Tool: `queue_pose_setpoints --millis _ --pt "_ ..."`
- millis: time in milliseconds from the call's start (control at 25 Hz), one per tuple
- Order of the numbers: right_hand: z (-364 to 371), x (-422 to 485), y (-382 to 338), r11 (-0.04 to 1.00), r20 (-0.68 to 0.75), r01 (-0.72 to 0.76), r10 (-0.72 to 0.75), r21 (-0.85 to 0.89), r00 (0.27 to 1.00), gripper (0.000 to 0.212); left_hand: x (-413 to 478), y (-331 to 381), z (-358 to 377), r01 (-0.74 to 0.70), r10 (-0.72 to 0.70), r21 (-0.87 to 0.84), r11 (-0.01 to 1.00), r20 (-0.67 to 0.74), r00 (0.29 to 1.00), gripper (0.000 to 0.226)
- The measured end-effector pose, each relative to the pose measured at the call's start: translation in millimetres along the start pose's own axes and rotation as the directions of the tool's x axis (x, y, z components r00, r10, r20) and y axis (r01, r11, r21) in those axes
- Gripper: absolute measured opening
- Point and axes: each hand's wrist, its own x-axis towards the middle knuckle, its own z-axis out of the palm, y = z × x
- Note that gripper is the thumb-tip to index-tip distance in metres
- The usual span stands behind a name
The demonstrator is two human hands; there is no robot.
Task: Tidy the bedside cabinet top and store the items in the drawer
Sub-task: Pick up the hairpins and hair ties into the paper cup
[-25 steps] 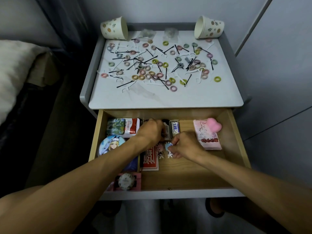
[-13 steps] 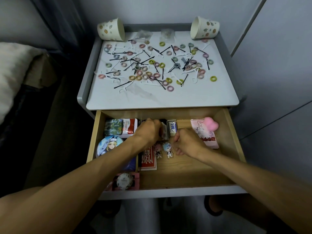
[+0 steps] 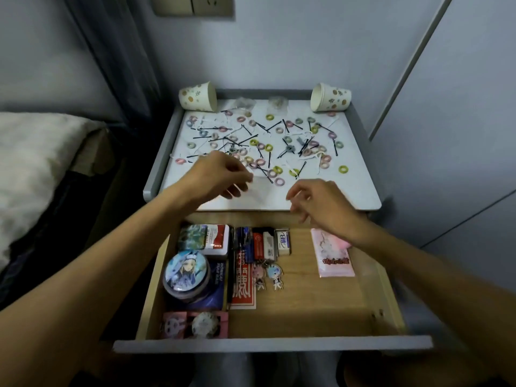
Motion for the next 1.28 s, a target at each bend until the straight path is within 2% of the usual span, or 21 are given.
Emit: queue_pose_setpoints --millis 160,280,320,400,480,600,680,800,920,1120,1280 --pt "-35.2 80.2 -18.9 0.992 -0.116 0.064 -0.077 -0.11 0.99 0.014 54.8 8.5 -27.1 -0.017 -0.041 -0.234 0.972 -0.239 0.97 0.007" --pt "-52.1 158.2 -19.0 0.98 -0.178 0.029 -0.064 -0.195 0.982 0.023 112.5 6.8 -37.4 0.001 -0.083 -0.233 0.973 -0.342 0.936 0.006" --pt "-54.5 184.5 -16.5 0.968 -0.189 0.022 -0.071 -0.25 0.979 0.03 132.9 5.4 -39.8 0.017 -0.081 -0.175 0.984 -0.369 0.926 0.007" --pt "-56.5 227.9 -12.3 0.938 -0.182 0.023 -0.091 -0.347 0.979 0.039 167.5 3.1 -41.4 0.054 -0.026 0.054 0.997 -0.424 0.905 0.021" --pt "-56.6 260.5 -8.4 0.931 -0.169 0.002 -0.068 -0.366 0.983 0.04 200.3 5.0 -39.1 0.072 0.051 0.267 0.961 -0.427 0.903 0.028" --pt "-50.9 293.3 2.8 0.918 -0.147 -0.013 -0.049 -0.396 0.988 0.038 242.5 7.8 -32.1 0.117 0.126 0.54 0.834 -0.393 0.911 0.03" --pt "-46.5 308.7 7.9 0.921 -0.166 0.002 -0.072 -0.391 0.984 0.035 264.8 5.0 -29.4 0.16 0.135 0.643 0.749 -0.385 0.913 0.028" --pt "-41.7 322.0 5.8 0.964 -0.247 0.01 -0.079 -0.267 0.966 0.027 284.3 -5.0 -31.2 0.186 0.076 0.687 0.702 -0.332 0.94 0.029" --pt "-41.1 325.4 0.1 0.998 -0.337 0.006 -0.024 -0.055 0.941 0.026 290.6 -8.0 -31.3 0.217 0.019 0.711 0.669 -0.308 0.951 0.051" --pt "-50.2 310.3 -9.6 0.956 -0.336 0.044 0.059 0.289 0.94 0.033 289.5 0.6 -25.0 0.247 -0.041 0.641 0.727 -0.319 0.947 0.073" --pt "-52.7 282.5 -14.9 0.865 -0.284 0.073 0.083 0.496 0.955 0.042 285.5 9.8 -24.8 0.2 0.019 0.498 0.844 -0.4 0.916 0.05"
